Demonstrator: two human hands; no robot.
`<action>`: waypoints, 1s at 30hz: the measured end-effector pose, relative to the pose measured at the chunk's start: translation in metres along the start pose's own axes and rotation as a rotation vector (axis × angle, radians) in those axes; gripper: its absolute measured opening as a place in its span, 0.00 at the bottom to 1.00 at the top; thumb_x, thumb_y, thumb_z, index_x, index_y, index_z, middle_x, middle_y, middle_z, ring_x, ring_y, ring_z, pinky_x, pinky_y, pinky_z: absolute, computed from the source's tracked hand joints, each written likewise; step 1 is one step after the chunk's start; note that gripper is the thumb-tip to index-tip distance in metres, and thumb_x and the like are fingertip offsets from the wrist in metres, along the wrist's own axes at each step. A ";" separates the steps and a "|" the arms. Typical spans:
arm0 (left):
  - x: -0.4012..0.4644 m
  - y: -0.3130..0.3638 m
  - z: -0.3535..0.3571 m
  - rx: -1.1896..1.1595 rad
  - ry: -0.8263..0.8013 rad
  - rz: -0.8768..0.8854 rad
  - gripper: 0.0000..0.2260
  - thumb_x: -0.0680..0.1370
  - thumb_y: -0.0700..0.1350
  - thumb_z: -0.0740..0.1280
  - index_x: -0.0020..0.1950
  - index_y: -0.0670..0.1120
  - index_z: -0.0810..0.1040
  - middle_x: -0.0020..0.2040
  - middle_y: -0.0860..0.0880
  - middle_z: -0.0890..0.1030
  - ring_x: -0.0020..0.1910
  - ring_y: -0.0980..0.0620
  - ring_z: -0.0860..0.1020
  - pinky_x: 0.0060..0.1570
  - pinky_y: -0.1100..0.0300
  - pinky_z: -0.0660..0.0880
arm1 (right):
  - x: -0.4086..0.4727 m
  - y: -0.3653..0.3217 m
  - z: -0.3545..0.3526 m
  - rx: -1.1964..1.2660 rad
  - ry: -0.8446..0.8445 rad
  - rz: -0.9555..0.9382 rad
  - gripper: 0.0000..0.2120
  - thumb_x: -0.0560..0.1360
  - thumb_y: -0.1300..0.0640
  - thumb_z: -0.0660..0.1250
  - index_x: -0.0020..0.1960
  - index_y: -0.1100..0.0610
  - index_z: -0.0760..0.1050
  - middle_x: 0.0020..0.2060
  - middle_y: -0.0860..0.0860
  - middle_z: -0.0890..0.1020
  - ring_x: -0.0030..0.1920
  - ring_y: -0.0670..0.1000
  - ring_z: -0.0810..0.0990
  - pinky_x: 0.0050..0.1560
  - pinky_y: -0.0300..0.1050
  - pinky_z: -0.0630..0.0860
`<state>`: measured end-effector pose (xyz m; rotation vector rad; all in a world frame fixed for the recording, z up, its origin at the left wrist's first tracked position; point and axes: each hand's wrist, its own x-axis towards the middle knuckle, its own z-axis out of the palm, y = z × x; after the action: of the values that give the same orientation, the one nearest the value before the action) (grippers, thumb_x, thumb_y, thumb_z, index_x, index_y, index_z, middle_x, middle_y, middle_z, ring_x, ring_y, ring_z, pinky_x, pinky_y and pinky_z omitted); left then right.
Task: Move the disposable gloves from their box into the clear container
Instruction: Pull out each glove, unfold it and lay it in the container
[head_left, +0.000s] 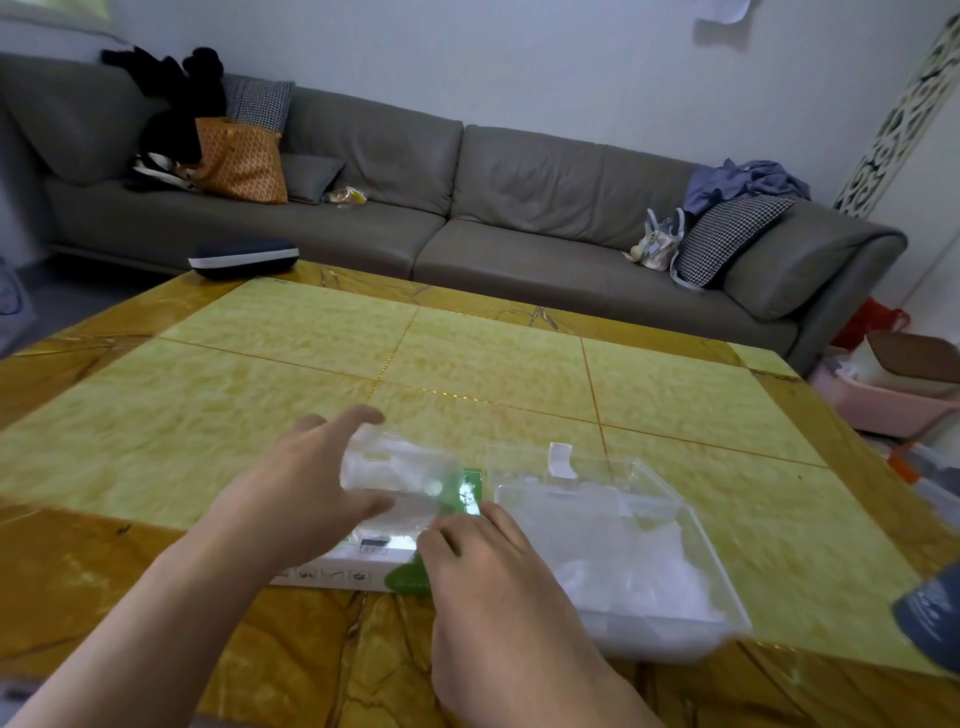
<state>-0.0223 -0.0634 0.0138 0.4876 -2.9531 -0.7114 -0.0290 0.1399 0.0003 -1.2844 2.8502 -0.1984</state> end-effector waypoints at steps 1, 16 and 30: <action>-0.001 0.001 0.001 0.021 -0.006 0.008 0.23 0.74 0.58 0.75 0.65 0.65 0.69 0.61 0.57 0.72 0.47 0.58 0.79 0.48 0.55 0.81 | 0.000 0.000 -0.001 -0.002 0.001 0.003 0.28 0.74 0.64 0.65 0.74 0.60 0.70 0.71 0.56 0.72 0.75 0.57 0.63 0.81 0.44 0.41; -0.004 0.022 -0.018 -0.918 0.270 -0.002 0.11 0.80 0.48 0.71 0.38 0.49 0.85 0.59 0.63 0.82 0.60 0.62 0.77 0.59 0.58 0.66 | -0.003 0.005 -0.002 0.264 0.147 0.039 0.18 0.81 0.57 0.62 0.71 0.51 0.73 0.71 0.43 0.69 0.74 0.44 0.61 0.77 0.38 0.61; -0.029 0.063 -0.011 -1.152 -0.023 0.159 0.13 0.78 0.48 0.68 0.41 0.42 0.86 0.44 0.41 0.86 0.43 0.45 0.84 0.51 0.53 0.81 | -0.011 0.046 -0.056 1.257 0.601 0.353 0.14 0.80 0.55 0.72 0.40 0.62 0.84 0.32 0.57 0.85 0.33 0.56 0.85 0.40 0.46 0.81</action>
<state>-0.0112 -0.0056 0.0520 0.1170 -2.0111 -2.0870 -0.0591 0.1841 0.0495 -0.4438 2.2501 -2.1492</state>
